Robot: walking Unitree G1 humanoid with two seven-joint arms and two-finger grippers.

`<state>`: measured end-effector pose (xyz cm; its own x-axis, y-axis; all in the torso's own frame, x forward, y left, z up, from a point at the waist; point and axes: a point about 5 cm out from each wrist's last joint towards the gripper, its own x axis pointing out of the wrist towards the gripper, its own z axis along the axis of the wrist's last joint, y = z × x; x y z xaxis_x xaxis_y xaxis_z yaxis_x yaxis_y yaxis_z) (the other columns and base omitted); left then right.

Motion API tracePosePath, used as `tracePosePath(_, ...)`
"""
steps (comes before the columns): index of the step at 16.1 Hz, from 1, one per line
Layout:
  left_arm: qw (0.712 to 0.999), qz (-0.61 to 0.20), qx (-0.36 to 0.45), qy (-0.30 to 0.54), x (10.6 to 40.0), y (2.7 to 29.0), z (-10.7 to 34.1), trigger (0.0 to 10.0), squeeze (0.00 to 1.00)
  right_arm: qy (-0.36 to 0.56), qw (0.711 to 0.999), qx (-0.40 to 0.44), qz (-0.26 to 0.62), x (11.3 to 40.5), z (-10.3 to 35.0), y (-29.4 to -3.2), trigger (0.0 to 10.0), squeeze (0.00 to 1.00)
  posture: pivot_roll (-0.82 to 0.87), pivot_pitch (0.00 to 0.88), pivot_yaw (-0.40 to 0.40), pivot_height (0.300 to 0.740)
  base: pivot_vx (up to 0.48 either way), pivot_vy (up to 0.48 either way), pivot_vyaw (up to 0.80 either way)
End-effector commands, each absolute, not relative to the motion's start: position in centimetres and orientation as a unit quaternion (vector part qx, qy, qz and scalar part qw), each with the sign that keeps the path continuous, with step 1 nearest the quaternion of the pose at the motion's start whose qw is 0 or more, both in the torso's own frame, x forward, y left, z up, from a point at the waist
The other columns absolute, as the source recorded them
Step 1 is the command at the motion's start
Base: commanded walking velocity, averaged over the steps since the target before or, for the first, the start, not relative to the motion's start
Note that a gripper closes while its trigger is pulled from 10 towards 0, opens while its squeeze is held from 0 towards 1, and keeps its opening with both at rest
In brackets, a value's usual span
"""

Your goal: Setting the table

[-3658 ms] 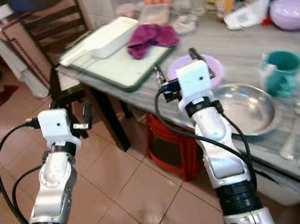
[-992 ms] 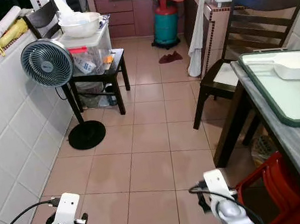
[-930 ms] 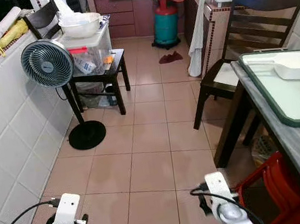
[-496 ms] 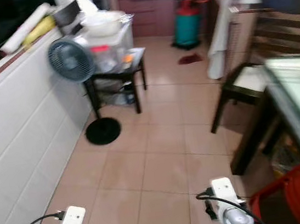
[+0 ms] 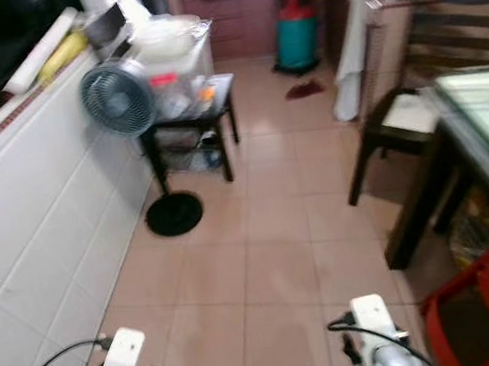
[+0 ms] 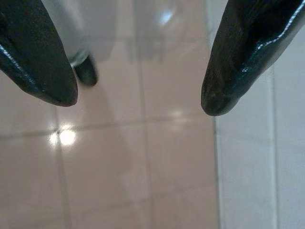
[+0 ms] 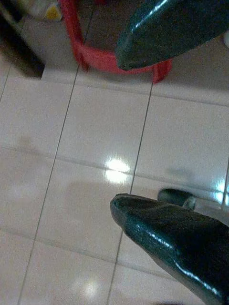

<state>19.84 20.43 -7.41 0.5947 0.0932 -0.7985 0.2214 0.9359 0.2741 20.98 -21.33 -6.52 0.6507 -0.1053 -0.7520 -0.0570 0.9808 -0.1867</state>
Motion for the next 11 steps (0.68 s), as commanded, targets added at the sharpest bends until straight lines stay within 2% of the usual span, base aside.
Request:
tracePosePath(1, 0.874, -0.035, 0.184, 0.448, 20.11, 20.9, -7.2, 10.0, 0.0, 0.416, 0.905, -0.091, -0.009, 21.1, -6.54, -20.86, 10.0, 0.0, -0.13, 0.044, 0.042, 0.74, 0.0, 0.416, 0.0)
tracePosePath(9, 0.87, -0.044, 0.195, 0.451, 20.08, 21.01, -7.2, 10.0, 0.0, 0.423, 0.901, -0.097, -0.007, 20.66, -6.8, -20.86, 10.0, 0.0, -0.13, 0.042, 0.045, 0.74, 0.0, 0.466, 0.0)
tracePosePath(11, 0.876, -0.05, 0.191, 0.44, 20.43, 20.82, -7.01, 10.0, 0.0, 0.425, 0.9, -0.099, -0.006, 20.53, -6.87, -20.89, 10.0, 0.0, -0.13, 0.042, 0.045, 0.74, 0.0, 0.0, 0.0)
